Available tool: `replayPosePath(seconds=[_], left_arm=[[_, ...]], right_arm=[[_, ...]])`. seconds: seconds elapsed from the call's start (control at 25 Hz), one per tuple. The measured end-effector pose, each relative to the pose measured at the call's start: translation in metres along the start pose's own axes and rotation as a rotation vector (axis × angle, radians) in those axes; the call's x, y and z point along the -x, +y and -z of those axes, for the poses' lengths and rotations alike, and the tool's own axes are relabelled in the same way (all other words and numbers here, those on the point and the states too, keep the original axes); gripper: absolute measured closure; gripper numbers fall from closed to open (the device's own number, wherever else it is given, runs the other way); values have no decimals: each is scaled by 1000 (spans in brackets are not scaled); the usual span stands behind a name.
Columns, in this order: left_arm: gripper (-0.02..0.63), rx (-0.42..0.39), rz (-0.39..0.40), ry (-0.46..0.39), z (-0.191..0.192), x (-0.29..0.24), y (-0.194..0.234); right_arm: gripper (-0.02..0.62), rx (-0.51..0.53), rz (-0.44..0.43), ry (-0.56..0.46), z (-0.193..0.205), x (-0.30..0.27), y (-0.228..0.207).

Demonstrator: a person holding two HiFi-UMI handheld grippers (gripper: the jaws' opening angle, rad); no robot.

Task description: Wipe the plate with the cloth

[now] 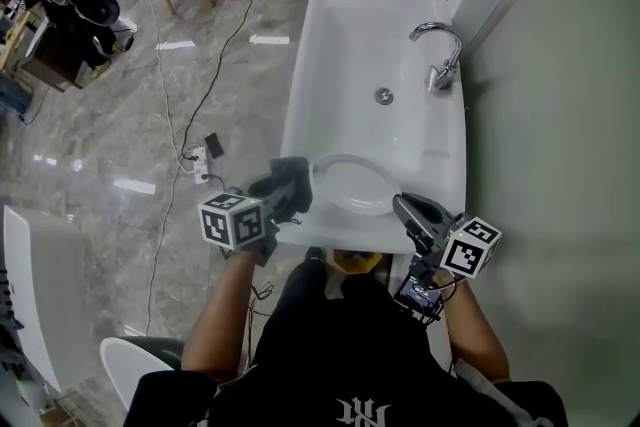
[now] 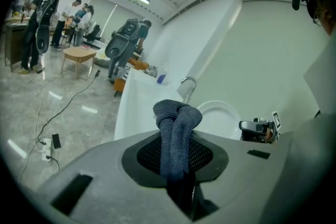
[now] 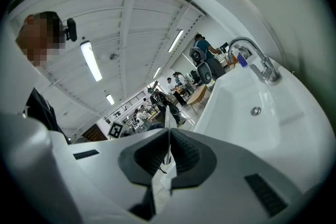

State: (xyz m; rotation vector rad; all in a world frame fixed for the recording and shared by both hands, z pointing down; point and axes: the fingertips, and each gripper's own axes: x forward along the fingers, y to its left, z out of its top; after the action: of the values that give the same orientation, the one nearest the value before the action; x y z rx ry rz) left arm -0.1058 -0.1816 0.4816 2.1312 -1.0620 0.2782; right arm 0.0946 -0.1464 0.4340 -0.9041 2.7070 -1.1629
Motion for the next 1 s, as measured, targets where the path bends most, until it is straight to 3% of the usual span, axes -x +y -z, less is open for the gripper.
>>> replayPosePath(seconds=[0.12,0.24,0.52,0.64,1.0], left_arm=[[543,23,4,-32,3,14,11],[543,15,56,-78,7,22,9],[543,24,280,-180,13,27,-12],[543,21,338,-196,15,28,-17],[543,9,402,-159,20,24,-21]], right_arm=[[584,-89,37,18,11,-1,-26],[584,-188,68,84,37,-6,-55],[584,-388,95,187,89,-24,-89],[584,-416,102,221,101,-32,-99],[584,-433,140,289,118,-38,-124]])
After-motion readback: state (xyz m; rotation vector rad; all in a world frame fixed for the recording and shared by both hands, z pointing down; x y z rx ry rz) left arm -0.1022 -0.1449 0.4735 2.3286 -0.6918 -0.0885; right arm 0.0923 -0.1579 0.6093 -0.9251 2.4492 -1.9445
